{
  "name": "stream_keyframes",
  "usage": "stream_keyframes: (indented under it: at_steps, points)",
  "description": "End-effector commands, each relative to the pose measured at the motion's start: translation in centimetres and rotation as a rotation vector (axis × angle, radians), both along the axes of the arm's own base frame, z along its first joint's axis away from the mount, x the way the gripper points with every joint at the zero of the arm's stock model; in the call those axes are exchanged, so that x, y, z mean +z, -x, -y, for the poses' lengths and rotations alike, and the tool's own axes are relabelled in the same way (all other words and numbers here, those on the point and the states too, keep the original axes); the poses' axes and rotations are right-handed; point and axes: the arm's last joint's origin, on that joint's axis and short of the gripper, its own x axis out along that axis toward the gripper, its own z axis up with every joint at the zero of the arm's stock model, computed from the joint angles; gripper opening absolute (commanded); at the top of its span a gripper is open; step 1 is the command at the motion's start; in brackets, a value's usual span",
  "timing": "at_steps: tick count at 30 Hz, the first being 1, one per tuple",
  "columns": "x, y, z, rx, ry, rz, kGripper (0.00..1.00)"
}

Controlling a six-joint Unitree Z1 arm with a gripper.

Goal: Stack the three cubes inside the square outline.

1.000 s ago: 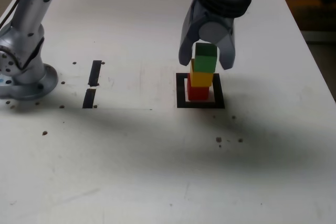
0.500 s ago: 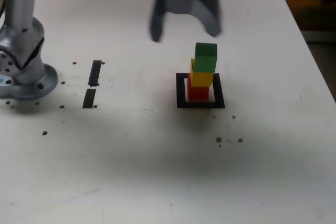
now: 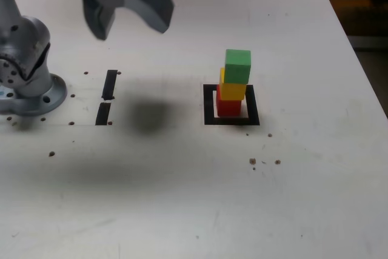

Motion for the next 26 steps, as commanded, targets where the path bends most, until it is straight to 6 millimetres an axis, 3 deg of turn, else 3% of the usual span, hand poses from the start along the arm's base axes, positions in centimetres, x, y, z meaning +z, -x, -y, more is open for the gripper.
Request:
stream_keyframes:
  at_steps: [1,5,26]
  points:
    - [-3.3,1.6,-0.2,0.009,0.001,-0.122,1.0]
    - [-4.7,2.5,-0.5,0.029,0.015,-0.133,1.0]
    - [-6.6,5.0,-0.9,0.052,0.05,-0.144,1.0]
